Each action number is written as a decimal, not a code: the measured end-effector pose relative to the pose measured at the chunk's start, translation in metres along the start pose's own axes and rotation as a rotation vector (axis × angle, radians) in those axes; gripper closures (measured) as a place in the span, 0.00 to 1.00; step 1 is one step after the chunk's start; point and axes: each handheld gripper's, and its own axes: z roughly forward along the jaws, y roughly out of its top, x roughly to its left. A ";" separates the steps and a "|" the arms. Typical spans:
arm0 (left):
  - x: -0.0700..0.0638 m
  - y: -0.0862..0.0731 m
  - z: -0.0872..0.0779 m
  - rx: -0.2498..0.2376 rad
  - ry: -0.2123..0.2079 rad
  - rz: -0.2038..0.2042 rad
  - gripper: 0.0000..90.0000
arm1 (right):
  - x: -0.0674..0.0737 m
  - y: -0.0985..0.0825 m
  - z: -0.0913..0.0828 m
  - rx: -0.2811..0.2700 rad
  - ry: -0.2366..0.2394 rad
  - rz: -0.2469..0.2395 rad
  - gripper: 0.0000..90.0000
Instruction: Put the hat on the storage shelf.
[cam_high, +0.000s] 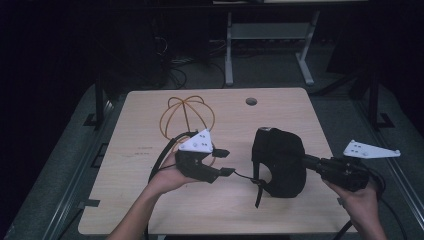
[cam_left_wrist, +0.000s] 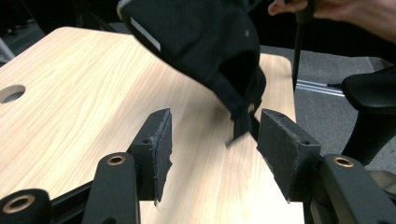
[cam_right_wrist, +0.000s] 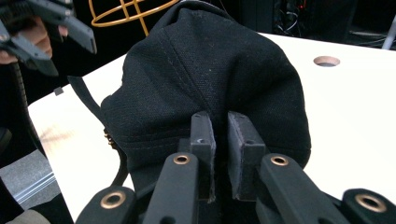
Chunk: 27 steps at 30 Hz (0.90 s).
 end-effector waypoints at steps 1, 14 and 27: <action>-0.001 -0.002 -0.001 -0.002 0.003 -0.001 0.49 | 0.000 0.002 0.000 -0.002 0.000 -0.001 0.90; -0.008 -0.027 -0.003 0.007 0.028 0.009 0.45 | -0.003 0.027 -0.008 -0.026 -0.020 -0.018 0.90; -0.006 -0.055 0.003 0.033 0.041 -0.009 0.41 | -0.006 0.059 -0.005 -0.039 -0.019 -0.038 0.90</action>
